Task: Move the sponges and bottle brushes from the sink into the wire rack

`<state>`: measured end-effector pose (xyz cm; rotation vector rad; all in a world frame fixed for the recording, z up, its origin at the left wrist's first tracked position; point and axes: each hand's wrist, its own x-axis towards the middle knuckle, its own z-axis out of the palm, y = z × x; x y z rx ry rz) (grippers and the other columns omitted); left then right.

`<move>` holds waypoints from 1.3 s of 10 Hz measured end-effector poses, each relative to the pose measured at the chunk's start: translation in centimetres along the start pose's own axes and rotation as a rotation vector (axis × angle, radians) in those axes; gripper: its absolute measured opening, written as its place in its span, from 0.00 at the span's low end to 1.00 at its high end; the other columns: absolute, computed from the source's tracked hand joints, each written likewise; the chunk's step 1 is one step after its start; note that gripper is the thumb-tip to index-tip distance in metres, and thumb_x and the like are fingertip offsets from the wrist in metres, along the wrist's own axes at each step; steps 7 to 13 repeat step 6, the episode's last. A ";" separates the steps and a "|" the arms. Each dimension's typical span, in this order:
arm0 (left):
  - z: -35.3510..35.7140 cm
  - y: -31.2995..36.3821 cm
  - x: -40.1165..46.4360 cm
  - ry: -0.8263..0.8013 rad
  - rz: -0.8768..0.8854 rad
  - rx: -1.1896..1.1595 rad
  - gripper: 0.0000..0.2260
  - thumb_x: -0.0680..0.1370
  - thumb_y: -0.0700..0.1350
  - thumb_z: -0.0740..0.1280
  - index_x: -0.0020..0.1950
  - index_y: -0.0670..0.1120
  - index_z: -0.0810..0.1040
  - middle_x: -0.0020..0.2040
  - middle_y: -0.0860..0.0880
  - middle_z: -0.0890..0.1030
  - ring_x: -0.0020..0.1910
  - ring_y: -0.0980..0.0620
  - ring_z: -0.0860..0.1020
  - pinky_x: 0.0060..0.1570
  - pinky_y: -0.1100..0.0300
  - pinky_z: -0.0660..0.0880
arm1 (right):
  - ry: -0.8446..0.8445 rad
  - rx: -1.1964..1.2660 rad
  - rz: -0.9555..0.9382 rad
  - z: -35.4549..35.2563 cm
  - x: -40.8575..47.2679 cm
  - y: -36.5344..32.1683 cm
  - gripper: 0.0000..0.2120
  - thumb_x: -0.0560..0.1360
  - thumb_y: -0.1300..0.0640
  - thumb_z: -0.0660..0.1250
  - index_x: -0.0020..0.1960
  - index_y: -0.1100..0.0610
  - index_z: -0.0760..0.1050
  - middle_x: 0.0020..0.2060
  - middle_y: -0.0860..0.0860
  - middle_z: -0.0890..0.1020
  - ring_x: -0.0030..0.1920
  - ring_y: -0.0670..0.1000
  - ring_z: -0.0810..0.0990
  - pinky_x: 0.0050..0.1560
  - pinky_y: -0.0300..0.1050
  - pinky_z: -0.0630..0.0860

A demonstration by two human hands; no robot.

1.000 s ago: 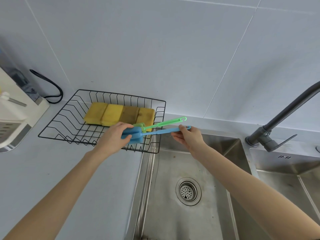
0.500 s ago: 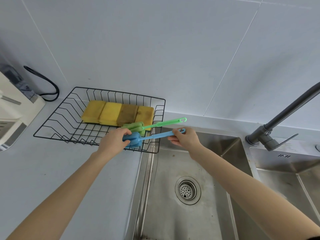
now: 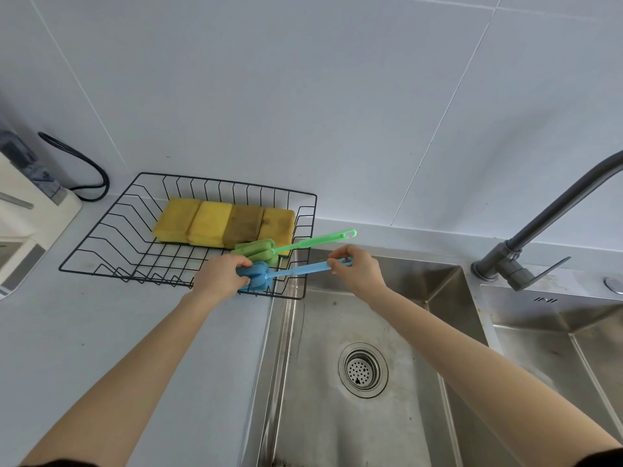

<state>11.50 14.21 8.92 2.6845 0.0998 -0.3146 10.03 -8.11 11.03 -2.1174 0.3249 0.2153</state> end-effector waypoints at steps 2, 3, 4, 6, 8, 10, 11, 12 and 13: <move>-0.8 0.0 -0.1 -0.096 0.000 -0.112 0.19 0.73 0.43 0.69 0.64 0.45 0.74 0.64 0.46 0.77 0.63 0.46 0.74 0.61 0.55 0.69 | -0.005 -0.113 -0.057 -0.6 -0.7 -0.2 0.14 0.77 0.56 0.62 0.61 0.57 0.74 0.59 0.56 0.78 0.47 0.49 0.72 0.36 0.34 0.70; -0.9 0.2 -0.5 -0.089 0.006 -0.098 0.20 0.74 0.44 0.67 0.66 0.45 0.72 0.66 0.46 0.76 0.64 0.46 0.73 0.62 0.53 0.70 | -0.028 -0.189 -0.052 -1.1 -1.1 -0.2 0.17 0.77 0.56 0.62 0.65 0.56 0.71 0.61 0.56 0.77 0.46 0.51 0.73 0.44 0.39 0.72; -1.1 0.5 -0.9 -0.085 0.023 -0.006 0.23 0.76 0.47 0.65 0.70 0.46 0.66 0.68 0.45 0.73 0.65 0.45 0.72 0.63 0.49 0.71 | -0.100 -0.363 -0.084 -2.2 -1.8 -0.3 0.20 0.77 0.55 0.60 0.68 0.54 0.67 0.63 0.56 0.76 0.55 0.56 0.76 0.57 0.46 0.73; -2.9 3.8 -1.8 0.011 0.115 0.074 0.26 0.76 0.50 0.63 0.72 0.46 0.61 0.70 0.45 0.69 0.68 0.44 0.68 0.66 0.45 0.68 | -0.130 -0.711 -0.199 -4.6 -3.1 -1.7 0.26 0.78 0.50 0.58 0.74 0.54 0.58 0.72 0.53 0.67 0.72 0.56 0.63 0.73 0.60 0.55; -2.9 3.8 -1.8 0.011 0.115 0.074 0.26 0.76 0.50 0.63 0.72 0.46 0.61 0.70 0.45 0.69 0.68 0.44 0.68 0.66 0.45 0.68 | -0.130 -0.711 -0.199 -4.6 -3.1 -1.7 0.26 0.78 0.50 0.58 0.74 0.54 0.58 0.72 0.53 0.67 0.72 0.56 0.63 0.73 0.60 0.55; -2.9 3.8 -1.8 0.011 0.115 0.074 0.26 0.76 0.50 0.63 0.72 0.46 0.61 0.70 0.45 0.69 0.68 0.44 0.68 0.66 0.45 0.68 | -0.130 -0.711 -0.199 -4.6 -3.1 -1.7 0.26 0.78 0.50 0.58 0.74 0.54 0.58 0.72 0.53 0.67 0.72 0.56 0.63 0.73 0.60 0.55; -2.9 3.8 -1.8 0.011 0.115 0.074 0.26 0.76 0.50 0.63 0.72 0.46 0.61 0.70 0.45 0.69 0.68 0.44 0.68 0.66 0.45 0.68 | -0.130 -0.711 -0.199 -4.6 -3.1 -1.7 0.26 0.78 0.50 0.58 0.74 0.54 0.58 0.72 0.53 0.67 0.72 0.56 0.63 0.73 0.60 0.55; -2.9 3.8 -1.8 0.011 0.115 0.074 0.26 0.76 0.50 0.63 0.72 0.46 0.61 0.70 0.45 0.69 0.68 0.44 0.68 0.66 0.45 0.68 | -0.130 -0.711 -0.199 -4.6 -3.1 -1.7 0.26 0.78 0.50 0.58 0.74 0.54 0.58 0.72 0.53 0.67 0.72 0.56 0.63 0.73 0.60 0.55; -2.9 3.8 -1.8 0.011 0.115 0.074 0.26 0.76 0.50 0.63 0.72 0.46 0.61 0.70 0.45 0.69 0.68 0.44 0.68 0.66 0.45 0.68 | -0.130 -0.711 -0.199 -4.6 -3.1 -1.7 0.26 0.78 0.50 0.58 0.74 0.54 0.58 0.72 0.53 0.67 0.72 0.56 0.63 0.73 0.60 0.55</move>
